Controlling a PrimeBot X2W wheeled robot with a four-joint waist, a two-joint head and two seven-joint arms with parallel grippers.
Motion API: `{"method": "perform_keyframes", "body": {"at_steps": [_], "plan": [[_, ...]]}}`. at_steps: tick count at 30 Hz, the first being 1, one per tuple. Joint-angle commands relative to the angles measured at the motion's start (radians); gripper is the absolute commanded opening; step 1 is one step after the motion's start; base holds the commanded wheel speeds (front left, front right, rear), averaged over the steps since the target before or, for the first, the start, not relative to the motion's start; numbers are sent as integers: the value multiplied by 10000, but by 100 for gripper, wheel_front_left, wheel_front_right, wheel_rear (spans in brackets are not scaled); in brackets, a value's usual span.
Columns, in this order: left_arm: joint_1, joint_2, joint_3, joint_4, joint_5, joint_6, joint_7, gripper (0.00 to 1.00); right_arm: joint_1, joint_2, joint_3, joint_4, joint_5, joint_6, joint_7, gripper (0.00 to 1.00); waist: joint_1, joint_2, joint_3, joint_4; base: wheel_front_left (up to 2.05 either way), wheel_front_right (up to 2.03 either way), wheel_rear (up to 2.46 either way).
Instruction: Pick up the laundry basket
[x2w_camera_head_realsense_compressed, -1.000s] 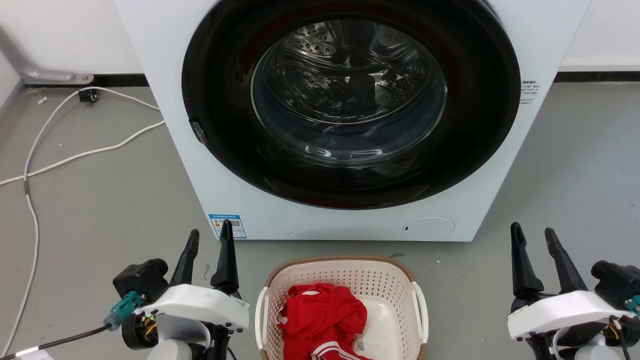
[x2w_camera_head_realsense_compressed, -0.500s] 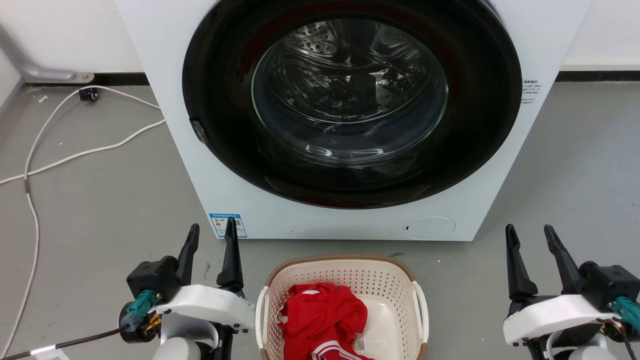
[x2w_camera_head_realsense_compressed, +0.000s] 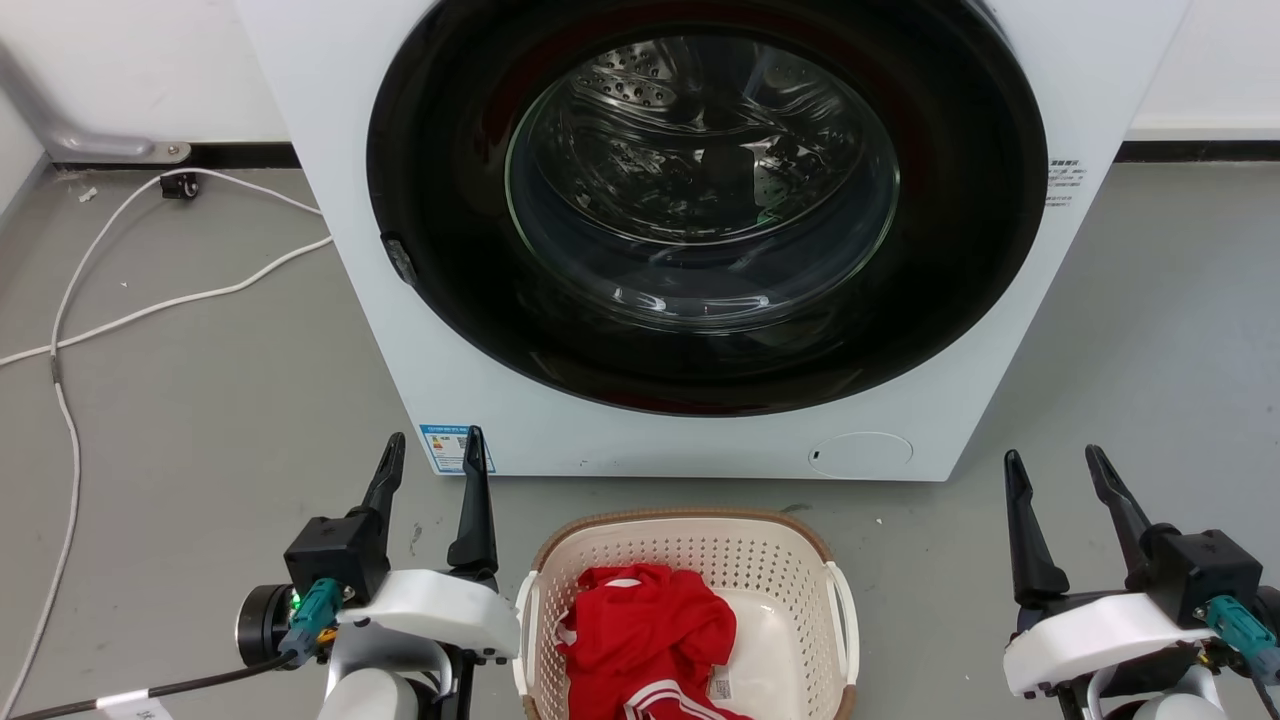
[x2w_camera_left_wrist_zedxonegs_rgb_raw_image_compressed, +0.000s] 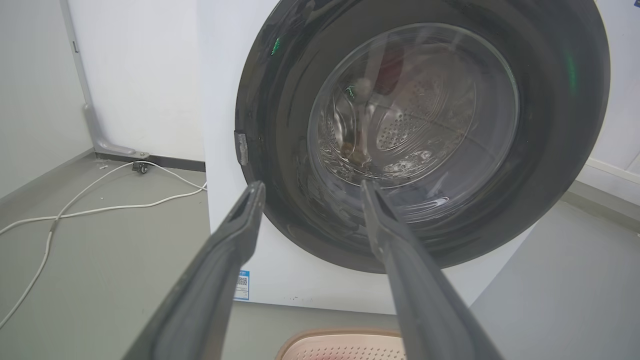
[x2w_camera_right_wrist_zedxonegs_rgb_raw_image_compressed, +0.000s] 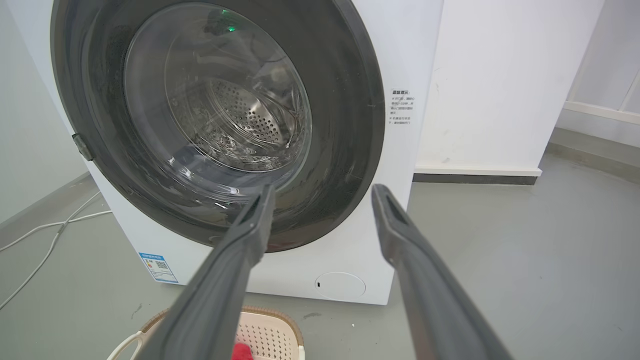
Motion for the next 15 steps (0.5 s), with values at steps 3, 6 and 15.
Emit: {"method": "perform_keyframes", "body": {"at_steps": [3, 6, 15], "plan": [[-135, -6, -42, -18, 371, 92, -115, 100, 87, 20, 5, -132, -369, -3, -103, 100, 0, 0, 8, -3, 0, 0, 0], [-147, -9, -79, 13, 617, 123, -170, 100, 120, 23, -1, -177, -583, -3, -111, 100, 0, 0, 22, 5, 0, 0, 0], [-186, -16, -172, 31, 1271, 227, -322, 100, 138, 31, 7, -273, -1156, -3, -193, 100, 0, 0, 94, 19, 0, 0, 0]]}}
